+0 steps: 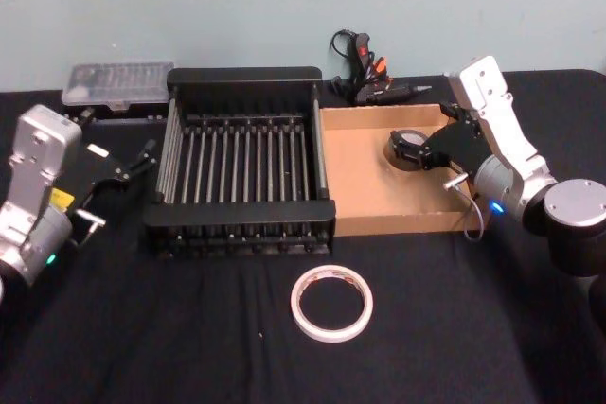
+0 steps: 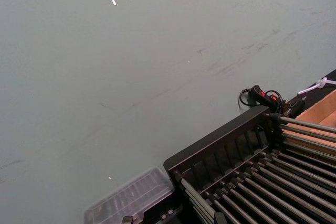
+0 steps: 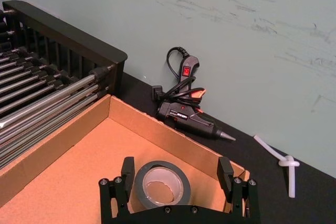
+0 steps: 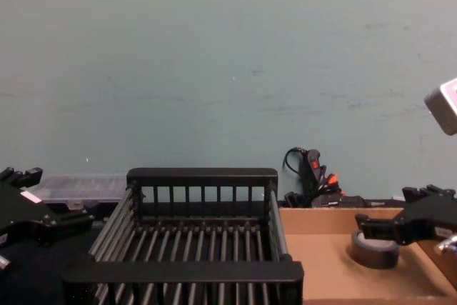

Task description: Pick up the white tape and place it into the black box , Pick up the silver tape and place it into the brown box.

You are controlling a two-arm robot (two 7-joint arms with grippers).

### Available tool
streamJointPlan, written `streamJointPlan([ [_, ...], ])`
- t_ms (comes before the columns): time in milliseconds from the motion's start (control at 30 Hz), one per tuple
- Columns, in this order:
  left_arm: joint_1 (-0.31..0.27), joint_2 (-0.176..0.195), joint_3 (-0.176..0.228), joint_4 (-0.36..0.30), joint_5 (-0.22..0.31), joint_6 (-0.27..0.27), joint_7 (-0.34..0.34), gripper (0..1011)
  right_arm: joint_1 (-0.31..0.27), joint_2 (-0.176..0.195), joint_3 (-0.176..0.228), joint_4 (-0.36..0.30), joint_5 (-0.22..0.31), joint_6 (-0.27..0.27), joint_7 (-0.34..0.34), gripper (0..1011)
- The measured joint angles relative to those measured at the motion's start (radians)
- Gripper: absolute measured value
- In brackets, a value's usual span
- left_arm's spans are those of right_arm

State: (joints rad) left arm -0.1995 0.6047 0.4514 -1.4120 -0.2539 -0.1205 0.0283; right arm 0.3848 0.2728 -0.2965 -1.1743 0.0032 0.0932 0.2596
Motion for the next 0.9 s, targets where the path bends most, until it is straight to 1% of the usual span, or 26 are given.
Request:
streamJointPlan([
  [233, 0.000, 0.000, 0.000, 0.000, 0.000, 0.000, 0.000, 1001, 0.000, 0.000, 0.000, 0.000, 0.000, 0.000, 0.000, 1002],
  [333, 0.000, 0.000, 0.000, 0.000, 0.000, 0.000, 0.000, 1001, -0.010, 0.003, 0.009, -0.017, 0.001, 0.000, 0.007, 1002],
  [433, 0.000, 0.000, 0.000, 0.000, 0.000, 0.000, 0.000, 1001, -0.026, 0.010, 0.020, -0.049, 0.005, 0.008, 0.016, 1002],
  [467, 0.000, 0.000, 0.000, 0.000, 0.000, 0.000, 0.000, 1001, -0.039, 0.016, 0.025, -0.073, 0.008, 0.016, 0.021, 1002],
  [500, 0.000, 0.000, 0.000, 0.000, 0.000, 0.000, 0.000, 1001, -0.043, 0.017, 0.027, -0.080, 0.010, 0.019, 0.023, 1002],
  [567, 0.000, 0.000, 0.000, 0.000, 0.000, 0.000, 0.000, 1001, -0.069, 0.030, 0.036, -0.128, 0.018, 0.037, 0.034, 1002],
  [633, 0.000, 0.000, 0.000, 0.000, 0.000, 0.000, 0.000, 1001, -0.086, 0.039, 0.043, -0.162, 0.026, 0.050, 0.043, 1002],
  [667, 0.000, 0.000, 0.000, 0.000, 0.000, 0.000, 0.000, 1001, -0.106, 0.049, 0.050, -0.197, 0.035, 0.067, 0.052, 1002],
  [767, 0.000, 0.000, 0.000, 0.000, 0.000, 0.000, 0.000, 1001, -0.134, 0.063, 0.059, -0.245, 0.050, 0.093, 0.065, 1002],
  [833, 0.000, 0.000, 0.000, 0.000, 0.000, 0.000, 0.000, 1001, -0.160, 0.077, 0.066, -0.291, 0.063, 0.121, 0.076, 1002],
  [867, 0.000, 0.000, 0.000, 0.000, 0.000, 0.000, 0.000, 1001, -0.180, 0.087, 0.070, -0.324, 0.072, 0.140, 0.083, 1002],
  [900, 0.000, 0.000, 0.000, 0.000, 0.000, 0.000, 0.000, 1001, -0.189, 0.092, 0.071, -0.339, 0.076, 0.150, 0.086, 1002],
])
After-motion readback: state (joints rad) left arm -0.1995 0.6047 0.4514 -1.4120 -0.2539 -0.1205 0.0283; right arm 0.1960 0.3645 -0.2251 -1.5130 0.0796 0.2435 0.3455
